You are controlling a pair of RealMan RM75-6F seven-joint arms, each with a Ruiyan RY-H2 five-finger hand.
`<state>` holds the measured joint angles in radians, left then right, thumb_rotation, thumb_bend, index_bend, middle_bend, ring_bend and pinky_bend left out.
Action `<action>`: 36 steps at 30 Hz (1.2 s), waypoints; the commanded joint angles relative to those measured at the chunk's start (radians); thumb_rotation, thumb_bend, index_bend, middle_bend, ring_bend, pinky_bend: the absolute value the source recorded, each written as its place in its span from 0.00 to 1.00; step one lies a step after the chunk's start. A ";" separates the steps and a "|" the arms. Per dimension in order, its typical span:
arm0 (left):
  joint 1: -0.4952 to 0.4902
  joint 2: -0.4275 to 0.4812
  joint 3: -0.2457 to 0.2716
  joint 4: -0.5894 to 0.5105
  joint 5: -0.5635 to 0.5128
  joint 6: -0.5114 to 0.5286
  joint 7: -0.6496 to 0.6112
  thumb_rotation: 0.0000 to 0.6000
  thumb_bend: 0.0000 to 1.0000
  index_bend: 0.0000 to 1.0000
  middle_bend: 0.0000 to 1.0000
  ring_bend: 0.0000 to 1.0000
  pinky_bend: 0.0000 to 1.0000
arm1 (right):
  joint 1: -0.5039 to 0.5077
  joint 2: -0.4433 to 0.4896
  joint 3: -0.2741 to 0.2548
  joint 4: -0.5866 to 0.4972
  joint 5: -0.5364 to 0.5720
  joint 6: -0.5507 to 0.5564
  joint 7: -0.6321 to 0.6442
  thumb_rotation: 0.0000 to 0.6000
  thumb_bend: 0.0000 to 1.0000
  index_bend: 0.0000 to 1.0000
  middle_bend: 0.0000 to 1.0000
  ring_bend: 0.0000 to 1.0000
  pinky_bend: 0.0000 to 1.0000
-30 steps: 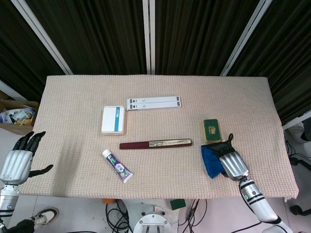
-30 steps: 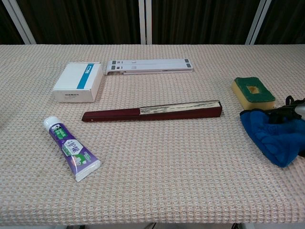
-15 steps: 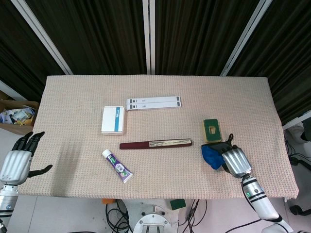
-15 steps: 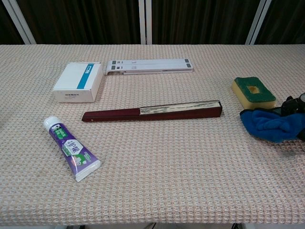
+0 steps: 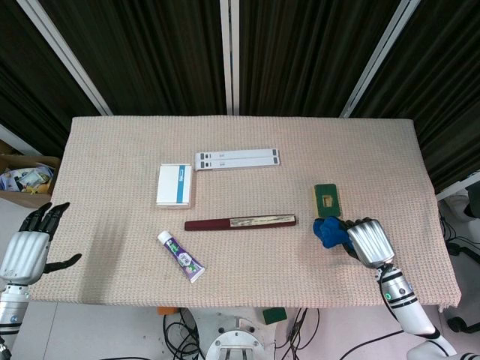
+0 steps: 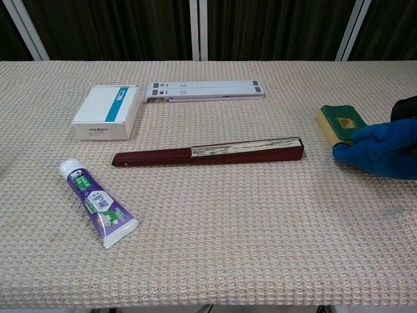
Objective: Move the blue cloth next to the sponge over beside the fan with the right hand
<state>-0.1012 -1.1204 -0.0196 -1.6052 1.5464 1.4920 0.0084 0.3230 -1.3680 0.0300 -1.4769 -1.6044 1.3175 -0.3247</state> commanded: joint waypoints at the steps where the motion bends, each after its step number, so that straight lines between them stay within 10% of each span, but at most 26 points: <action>1: 0.001 0.000 0.000 0.001 0.000 0.001 -0.001 0.90 0.04 0.09 0.15 0.07 0.16 | 0.019 0.036 0.028 -0.044 -0.022 0.021 -0.011 1.00 0.44 0.94 0.85 0.69 0.74; 15: 0.000 0.003 -0.002 0.017 -0.007 -0.003 -0.022 0.89 0.04 0.09 0.15 0.07 0.16 | 0.253 0.048 0.227 -0.072 0.010 -0.119 -0.096 1.00 0.44 0.95 0.85 0.69 0.75; 27: -0.013 0.001 -0.012 0.029 -0.025 -0.027 -0.033 0.90 0.04 0.09 0.15 0.07 0.16 | 0.554 -0.112 0.329 0.203 0.017 -0.290 -0.076 1.00 0.43 0.95 0.85 0.69 0.75; 36: -0.024 -0.005 -0.019 0.051 -0.050 -0.057 -0.050 0.89 0.04 0.09 0.15 0.07 0.16 | 0.729 -0.256 0.298 0.545 -0.050 -0.309 0.027 1.00 0.43 0.95 0.85 0.69 0.75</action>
<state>-0.1247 -1.1242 -0.0382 -1.5551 1.4972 1.4365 -0.0402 0.9826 -1.5576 0.3403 -1.0478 -1.6322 1.0265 -0.3478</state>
